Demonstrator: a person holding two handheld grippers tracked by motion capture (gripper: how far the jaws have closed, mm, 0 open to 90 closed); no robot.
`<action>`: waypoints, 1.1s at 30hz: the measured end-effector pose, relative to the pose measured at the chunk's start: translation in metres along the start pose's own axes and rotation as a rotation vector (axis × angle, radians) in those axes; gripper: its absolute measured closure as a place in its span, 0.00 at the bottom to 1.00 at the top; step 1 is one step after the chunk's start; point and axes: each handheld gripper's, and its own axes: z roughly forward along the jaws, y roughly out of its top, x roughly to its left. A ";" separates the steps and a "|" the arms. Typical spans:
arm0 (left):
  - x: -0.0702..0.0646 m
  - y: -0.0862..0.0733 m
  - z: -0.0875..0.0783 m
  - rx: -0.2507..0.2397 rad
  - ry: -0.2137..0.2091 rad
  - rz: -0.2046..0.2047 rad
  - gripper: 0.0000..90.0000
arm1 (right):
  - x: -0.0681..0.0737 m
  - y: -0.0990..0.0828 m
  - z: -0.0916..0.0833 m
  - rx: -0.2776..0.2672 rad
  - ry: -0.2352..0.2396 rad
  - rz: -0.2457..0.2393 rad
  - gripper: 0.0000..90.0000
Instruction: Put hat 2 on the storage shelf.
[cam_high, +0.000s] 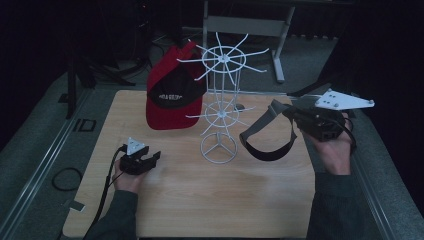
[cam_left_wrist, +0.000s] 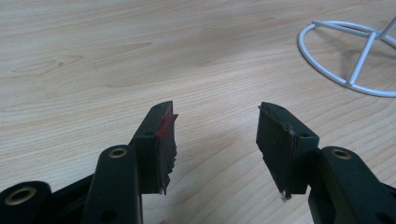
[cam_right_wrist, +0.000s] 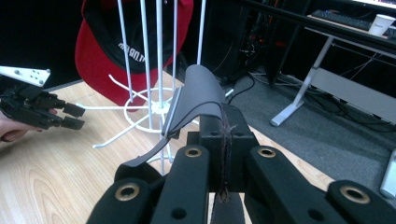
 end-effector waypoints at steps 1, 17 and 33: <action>0.000 0.000 0.000 -0.001 0.000 0.000 0.53 | 0.000 0.002 0.000 -0.002 0.000 0.000 0.99; 0.000 0.000 -0.001 -0.004 0.000 -0.003 0.53 | -0.002 0.036 -0.013 -0.069 0.028 -0.020 0.99; 0.001 0.000 -0.001 -0.005 -0.001 -0.005 0.53 | 0.000 0.063 -0.017 -0.102 0.046 -0.053 0.99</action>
